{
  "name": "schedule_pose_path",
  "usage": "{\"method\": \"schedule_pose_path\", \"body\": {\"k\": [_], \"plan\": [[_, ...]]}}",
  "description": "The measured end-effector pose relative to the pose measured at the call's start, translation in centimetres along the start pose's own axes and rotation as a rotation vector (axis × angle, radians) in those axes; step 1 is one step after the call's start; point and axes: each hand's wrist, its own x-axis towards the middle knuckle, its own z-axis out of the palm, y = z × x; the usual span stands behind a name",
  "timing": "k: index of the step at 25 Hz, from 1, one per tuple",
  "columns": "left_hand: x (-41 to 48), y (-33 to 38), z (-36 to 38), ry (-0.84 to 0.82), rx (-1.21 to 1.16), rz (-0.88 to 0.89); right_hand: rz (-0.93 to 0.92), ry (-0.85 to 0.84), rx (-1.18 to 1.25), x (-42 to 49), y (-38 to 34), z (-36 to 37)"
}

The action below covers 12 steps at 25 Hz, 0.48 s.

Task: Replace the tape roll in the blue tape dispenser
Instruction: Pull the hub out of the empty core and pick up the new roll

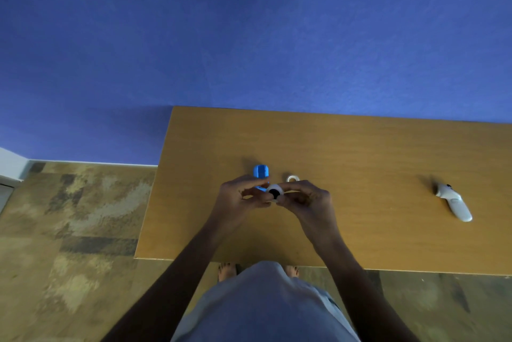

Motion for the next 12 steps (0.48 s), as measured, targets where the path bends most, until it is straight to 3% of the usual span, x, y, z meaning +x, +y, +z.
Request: {"method": "schedule_pose_path", "body": {"k": [8,12], "plan": [[-0.5,0.5,1.1,0.046,-0.018,0.068,-0.132,0.089,-0.049,-0.4,-0.8,0.6],[-0.4,0.4,0.4,-0.004,-0.001,0.070,-0.107,-0.007,0.032,-0.3,-0.9,-0.3]]}}
